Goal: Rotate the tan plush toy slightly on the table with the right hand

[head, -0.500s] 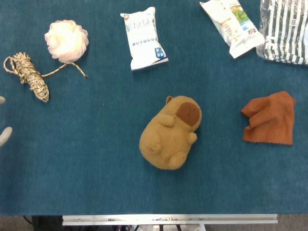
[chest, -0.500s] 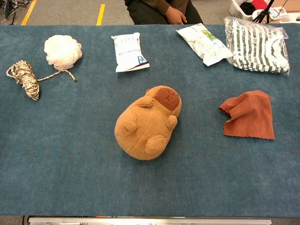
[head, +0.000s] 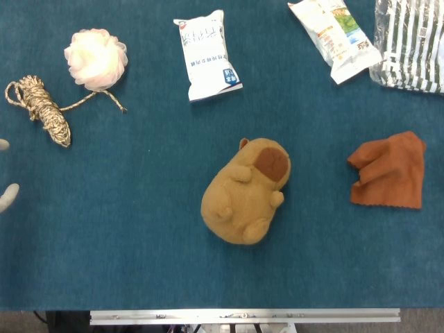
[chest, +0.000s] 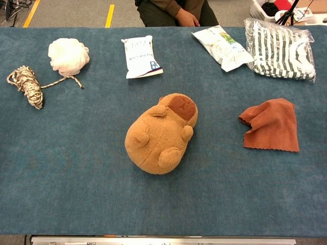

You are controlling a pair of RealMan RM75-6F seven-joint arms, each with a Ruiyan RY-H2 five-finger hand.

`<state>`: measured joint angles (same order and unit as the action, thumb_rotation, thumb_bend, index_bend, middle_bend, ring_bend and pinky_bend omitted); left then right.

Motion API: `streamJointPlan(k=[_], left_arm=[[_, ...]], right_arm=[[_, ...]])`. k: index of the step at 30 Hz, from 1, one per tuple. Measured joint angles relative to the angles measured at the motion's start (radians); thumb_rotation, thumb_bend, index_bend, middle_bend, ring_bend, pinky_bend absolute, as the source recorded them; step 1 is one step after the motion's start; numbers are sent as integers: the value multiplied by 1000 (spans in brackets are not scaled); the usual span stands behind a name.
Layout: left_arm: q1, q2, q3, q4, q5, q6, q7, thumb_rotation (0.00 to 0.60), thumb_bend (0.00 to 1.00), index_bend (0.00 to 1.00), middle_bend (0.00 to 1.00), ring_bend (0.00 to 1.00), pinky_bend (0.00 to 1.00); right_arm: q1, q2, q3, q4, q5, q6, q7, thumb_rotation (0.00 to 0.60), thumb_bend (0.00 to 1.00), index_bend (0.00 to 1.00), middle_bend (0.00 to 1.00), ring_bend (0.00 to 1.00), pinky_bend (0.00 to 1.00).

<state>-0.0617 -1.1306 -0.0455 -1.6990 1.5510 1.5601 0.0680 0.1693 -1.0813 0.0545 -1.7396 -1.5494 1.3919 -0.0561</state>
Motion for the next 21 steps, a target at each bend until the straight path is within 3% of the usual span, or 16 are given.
streamJointPlan(k=[3, 6, 9, 13, 16, 21], left_arm=[[0, 1, 1, -2, 2, 1, 1, 600, 169, 347, 233, 131, 140], [2, 2, 1, -6, 3, 6, -4, 600, 169, 347, 233, 131, 140], [5, 3, 2, -8, 4, 8, -4, 600, 169, 347, 233, 131, 140], [8, 4, 4, -9, 3, 11, -2, 600, 169, 347, 232, 131, 140], [11, 4, 3, -8, 3, 16, -7, 600, 169, 347, 232, 131, 140], [13, 4, 7, -3, 5, 16, -11, 600, 169, 347, 232, 132, 140]], right_arm=[[25, 5, -2, -6, -18, -34, 22, 600, 419, 38, 255, 127, 221], [52, 15, -8, -17, -40, -75, 30, 600, 577, 38, 255, 127, 221], [89, 23, -11, -34, -63, -125, 38, 600, 669, 40, 255, 127, 221], [143, 24, -11, -67, -80, -197, 42, 600, 796, 201, 267, 127, 221], [177, 17, -6, -89, -80, -236, 11, 600, 802, 278, 269, 127, 221], [236, -15, 12, -112, -44, -325, -52, 600, 738, 282, 269, 127, 221]])
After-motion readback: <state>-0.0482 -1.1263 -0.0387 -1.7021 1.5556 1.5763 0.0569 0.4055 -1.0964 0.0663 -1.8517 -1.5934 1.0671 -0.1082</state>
